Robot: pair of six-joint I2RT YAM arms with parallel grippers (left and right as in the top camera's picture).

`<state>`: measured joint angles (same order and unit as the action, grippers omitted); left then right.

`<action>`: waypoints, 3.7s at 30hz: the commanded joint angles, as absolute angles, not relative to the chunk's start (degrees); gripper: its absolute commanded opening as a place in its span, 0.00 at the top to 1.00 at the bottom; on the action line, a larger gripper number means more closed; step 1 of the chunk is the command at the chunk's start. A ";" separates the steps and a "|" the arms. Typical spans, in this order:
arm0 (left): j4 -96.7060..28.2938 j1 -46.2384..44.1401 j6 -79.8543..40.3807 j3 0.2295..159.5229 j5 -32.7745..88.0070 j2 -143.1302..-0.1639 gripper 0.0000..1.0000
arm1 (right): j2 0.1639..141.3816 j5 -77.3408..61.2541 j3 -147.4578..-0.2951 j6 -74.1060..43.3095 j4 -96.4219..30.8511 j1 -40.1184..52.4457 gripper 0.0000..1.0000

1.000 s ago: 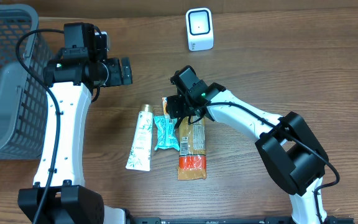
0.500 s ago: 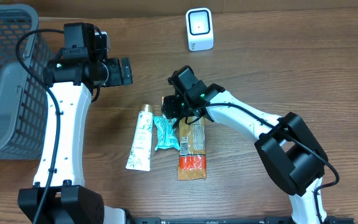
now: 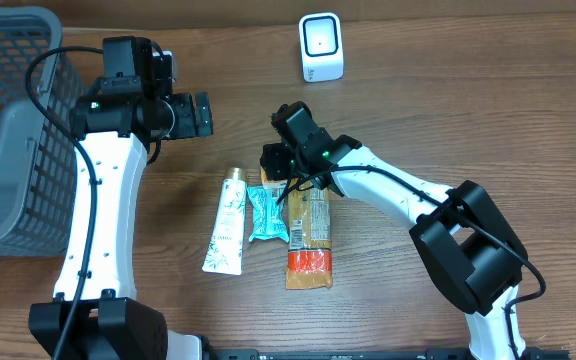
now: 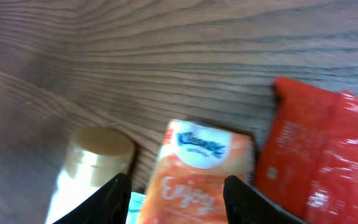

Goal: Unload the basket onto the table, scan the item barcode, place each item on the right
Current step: 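Close the right gripper on the Kleenex pack, then lift the Kleenex pack and carry it right of the spaghetti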

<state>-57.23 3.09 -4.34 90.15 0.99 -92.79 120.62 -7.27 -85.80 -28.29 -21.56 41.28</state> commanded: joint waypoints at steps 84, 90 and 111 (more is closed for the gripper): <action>-56.99 2.98 -5.15 90.80 0.64 -92.53 0.00 | 108.73 40.53 -74.13 -17.76 -45.82 39.68 0.96; -56.99 2.98 -5.13 90.80 0.64 -92.53 0.00 | 108.79 44.05 -71.96 -17.69 -43.97 39.68 0.96; -56.99 2.98 -5.13 90.80 0.64 -92.53 0.00 | 111.57 36.95 -71.94 -17.52 -43.70 39.68 0.96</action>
<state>-57.21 3.09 -4.34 90.15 0.99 -92.79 111.55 38.54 -72.20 -17.72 -44.05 39.83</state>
